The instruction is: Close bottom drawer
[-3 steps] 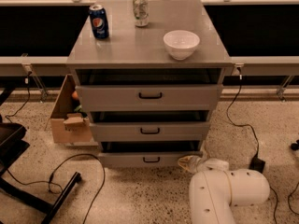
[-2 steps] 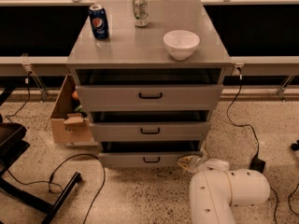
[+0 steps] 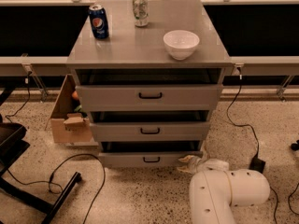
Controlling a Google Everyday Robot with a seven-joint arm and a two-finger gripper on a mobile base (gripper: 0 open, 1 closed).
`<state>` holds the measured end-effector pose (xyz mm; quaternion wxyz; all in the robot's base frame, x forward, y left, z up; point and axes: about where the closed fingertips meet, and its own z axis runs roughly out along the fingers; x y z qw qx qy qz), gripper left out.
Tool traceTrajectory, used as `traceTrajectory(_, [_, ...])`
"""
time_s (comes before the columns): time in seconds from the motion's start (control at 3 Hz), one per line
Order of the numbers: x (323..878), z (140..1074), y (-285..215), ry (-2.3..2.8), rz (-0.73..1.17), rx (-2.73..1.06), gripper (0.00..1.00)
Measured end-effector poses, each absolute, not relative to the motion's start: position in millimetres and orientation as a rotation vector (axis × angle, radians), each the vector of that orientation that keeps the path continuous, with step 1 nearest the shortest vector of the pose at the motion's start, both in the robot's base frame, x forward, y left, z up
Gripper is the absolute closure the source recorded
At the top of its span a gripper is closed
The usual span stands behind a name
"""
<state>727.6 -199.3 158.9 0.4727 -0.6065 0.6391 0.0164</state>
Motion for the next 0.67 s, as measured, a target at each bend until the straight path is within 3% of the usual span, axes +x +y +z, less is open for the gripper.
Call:
traceTrajectory(0.33, [727.6, 158.9, -199.3, 1.564, 0.040, -1.484, 0.00])
traceTrajectory(0.67, [727.7, 158.9, -199.3, 1.564, 0.040, -1.484, 0.00])
